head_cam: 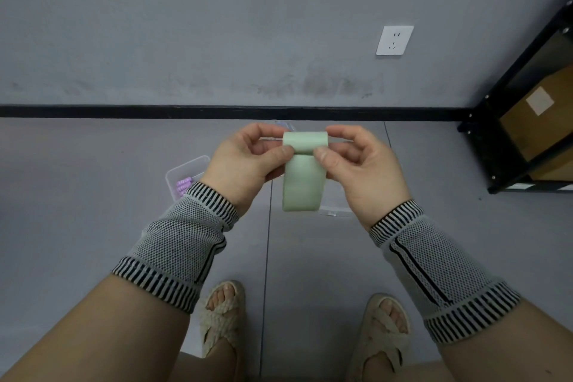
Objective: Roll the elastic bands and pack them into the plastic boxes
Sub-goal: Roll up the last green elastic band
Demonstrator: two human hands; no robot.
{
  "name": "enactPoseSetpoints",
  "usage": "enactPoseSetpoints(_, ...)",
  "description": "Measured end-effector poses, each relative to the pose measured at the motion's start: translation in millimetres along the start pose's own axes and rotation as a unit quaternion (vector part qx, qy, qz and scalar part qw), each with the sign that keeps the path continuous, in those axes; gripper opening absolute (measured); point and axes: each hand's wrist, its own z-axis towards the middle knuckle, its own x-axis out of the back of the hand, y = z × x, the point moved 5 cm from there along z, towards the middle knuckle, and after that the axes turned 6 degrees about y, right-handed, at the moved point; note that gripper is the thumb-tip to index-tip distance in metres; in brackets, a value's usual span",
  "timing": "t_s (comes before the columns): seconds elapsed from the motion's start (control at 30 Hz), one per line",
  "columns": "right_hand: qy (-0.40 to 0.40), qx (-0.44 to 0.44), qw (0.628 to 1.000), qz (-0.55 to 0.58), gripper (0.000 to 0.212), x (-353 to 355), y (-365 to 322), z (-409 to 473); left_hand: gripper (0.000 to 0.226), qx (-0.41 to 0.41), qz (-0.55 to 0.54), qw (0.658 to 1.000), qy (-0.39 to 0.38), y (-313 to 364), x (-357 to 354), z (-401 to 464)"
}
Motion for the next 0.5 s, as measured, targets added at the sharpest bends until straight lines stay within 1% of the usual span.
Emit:
enactPoseSetpoints(0.1,0.034,-0.008,0.999,0.023,0.022,2,0,0,0.020,-0.014,0.003,1.000,0.012,0,-2,-1)
enactPoseSetpoints(0.2,0.060,-0.005,0.998,0.025,0.024,1,1,1,0.021,-0.024,0.019,0.998,0.063,-3,-3,0)
enactPoseSetpoints(0.3,0.086,-0.009,0.996,0.011,0.021,1,4,2,0.016,-0.039,0.065,0.991,0.113,-7,-3,2)
enactPoseSetpoints(0.4,0.116,-0.017,0.993,-0.007,0.012,2,8,2,0.013,-0.053,0.096,0.984,0.138,-9,-6,3)
enactPoseSetpoints(0.5,0.140,-0.023,0.990,-0.027,0.014,4,11,3,0.011,-0.075,0.120,0.978,0.155,-8,-11,1)
